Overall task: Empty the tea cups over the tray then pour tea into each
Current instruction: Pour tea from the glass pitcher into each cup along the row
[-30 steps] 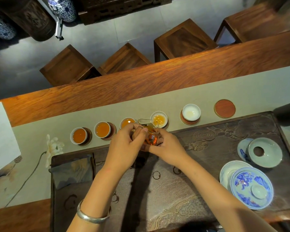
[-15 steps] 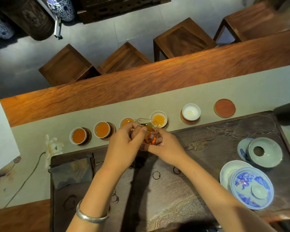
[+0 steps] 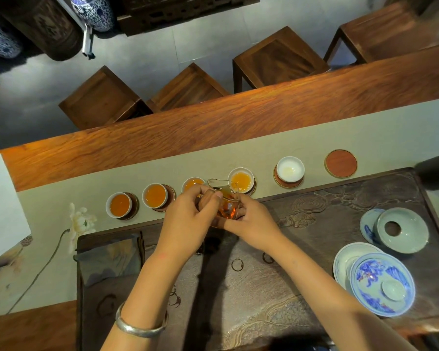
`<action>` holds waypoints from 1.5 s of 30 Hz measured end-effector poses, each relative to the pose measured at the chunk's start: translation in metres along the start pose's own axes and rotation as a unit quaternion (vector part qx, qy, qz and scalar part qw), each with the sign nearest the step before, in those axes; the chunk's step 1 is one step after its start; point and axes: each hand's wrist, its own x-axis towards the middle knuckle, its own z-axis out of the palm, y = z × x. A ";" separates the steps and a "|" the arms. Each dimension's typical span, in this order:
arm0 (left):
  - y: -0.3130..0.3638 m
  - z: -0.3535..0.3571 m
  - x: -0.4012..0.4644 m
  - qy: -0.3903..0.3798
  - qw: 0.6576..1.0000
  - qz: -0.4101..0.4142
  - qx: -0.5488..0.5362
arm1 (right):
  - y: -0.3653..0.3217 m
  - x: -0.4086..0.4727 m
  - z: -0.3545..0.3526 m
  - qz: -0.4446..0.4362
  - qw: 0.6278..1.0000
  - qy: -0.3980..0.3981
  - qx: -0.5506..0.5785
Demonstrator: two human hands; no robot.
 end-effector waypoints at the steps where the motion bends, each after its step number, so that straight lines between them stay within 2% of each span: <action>1: 0.000 0.000 0.000 0.000 1.000 0.000 0.001 | 0.000 0.000 0.000 0.001 1.000 0.001 0.002; 25: 0.005 -0.001 0.001 0.007 1.000 -0.002 0.006 | -0.004 0.000 -0.002 0.003 1.000 0.001 -0.016; 45: 0.009 -0.001 0.006 0.003 1.000 0.010 0.016 | 0.002 0.004 -0.001 0.013 1.000 0.007 0.019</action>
